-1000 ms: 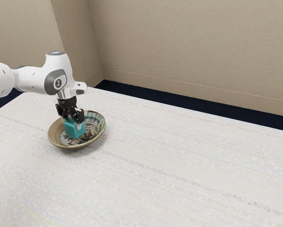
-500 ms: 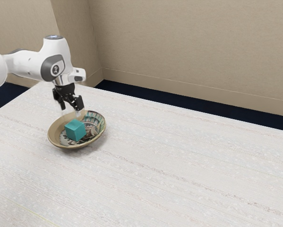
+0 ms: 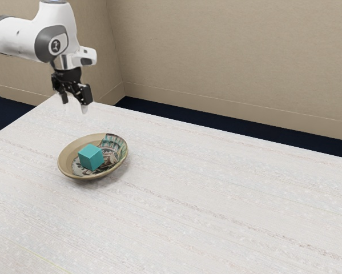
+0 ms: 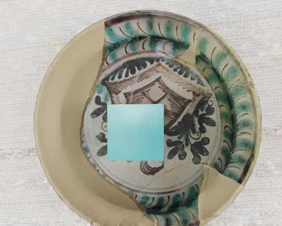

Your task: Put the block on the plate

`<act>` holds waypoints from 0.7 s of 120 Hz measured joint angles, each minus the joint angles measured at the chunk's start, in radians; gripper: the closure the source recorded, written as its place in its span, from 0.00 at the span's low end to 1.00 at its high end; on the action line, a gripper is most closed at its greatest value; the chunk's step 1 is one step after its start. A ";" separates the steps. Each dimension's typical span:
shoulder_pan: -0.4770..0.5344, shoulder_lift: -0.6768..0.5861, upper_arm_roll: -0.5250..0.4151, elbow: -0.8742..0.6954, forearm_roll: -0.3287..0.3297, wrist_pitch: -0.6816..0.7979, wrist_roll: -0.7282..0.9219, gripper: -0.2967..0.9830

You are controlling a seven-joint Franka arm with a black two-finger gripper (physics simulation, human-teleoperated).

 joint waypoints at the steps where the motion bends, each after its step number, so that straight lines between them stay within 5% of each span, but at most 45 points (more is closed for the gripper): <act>1: -0.002 -0.003 0.000 0.000 -0.001 -0.003 0.000 0.23; 20: -0.049 -0.084 0.067 0.014 -0.060 -0.070 0.006 0.23; 65: -0.422 -0.133 0.411 0.114 -0.123 -0.230 0.001 0.23; 84: -0.465 -0.188 0.441 0.105 -0.121 -0.260 -0.010 0.23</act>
